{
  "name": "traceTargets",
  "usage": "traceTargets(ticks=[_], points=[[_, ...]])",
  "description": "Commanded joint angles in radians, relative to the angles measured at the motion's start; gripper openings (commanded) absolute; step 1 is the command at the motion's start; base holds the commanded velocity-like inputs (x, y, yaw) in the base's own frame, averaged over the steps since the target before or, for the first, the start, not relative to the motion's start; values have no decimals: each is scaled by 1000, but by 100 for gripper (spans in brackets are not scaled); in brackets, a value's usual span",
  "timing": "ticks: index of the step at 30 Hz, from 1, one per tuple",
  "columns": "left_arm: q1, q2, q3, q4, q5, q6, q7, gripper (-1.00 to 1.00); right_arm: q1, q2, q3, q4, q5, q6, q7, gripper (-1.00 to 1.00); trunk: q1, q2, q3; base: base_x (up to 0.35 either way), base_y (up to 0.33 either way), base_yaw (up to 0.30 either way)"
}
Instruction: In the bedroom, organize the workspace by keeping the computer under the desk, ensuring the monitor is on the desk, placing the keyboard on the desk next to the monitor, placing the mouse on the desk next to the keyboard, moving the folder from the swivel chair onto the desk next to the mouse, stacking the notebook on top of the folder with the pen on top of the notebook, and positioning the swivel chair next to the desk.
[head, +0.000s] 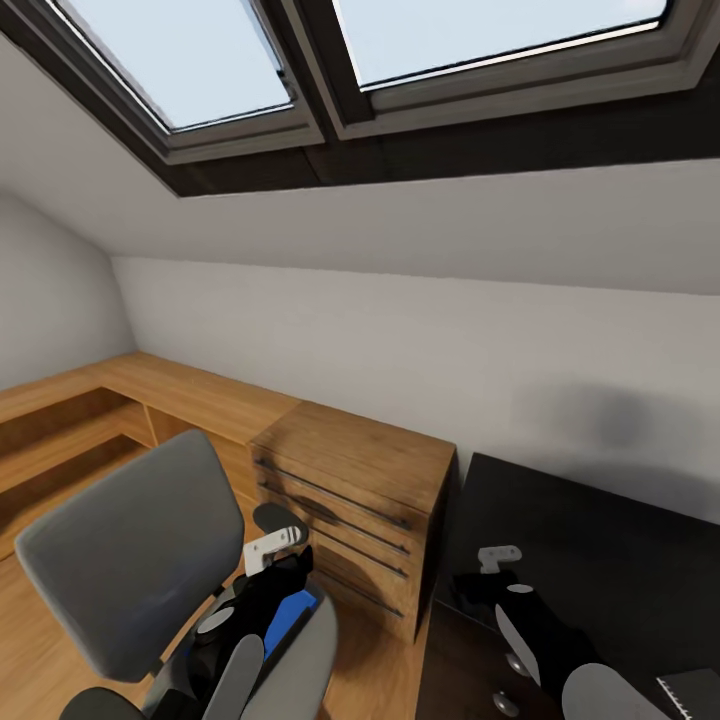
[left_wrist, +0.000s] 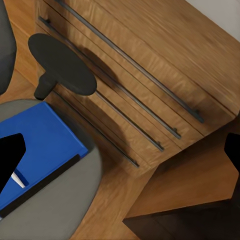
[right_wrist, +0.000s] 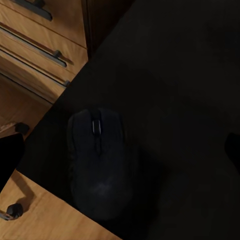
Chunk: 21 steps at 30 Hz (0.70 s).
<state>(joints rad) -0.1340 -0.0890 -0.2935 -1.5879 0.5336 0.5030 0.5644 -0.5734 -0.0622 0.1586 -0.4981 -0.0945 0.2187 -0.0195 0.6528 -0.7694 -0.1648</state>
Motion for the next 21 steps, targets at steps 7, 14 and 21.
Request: traceTargets(ticks=[7,14,21], points=[[-1,0,-1,-1,9,2,9,100,-1,0,7,-2,-10,6,-2,100,27,-51,-24,0,0,0],[-1,0,-1,-1,9,2,9,100,-1,1,7,-1,-10,14,-1,100,54,-100,-46,0,0,0],[-1,0,-1,-1,9,2,9,100,-1,3,8,0,-10,21,-1,100,81,-149,-68,0,0,0]])
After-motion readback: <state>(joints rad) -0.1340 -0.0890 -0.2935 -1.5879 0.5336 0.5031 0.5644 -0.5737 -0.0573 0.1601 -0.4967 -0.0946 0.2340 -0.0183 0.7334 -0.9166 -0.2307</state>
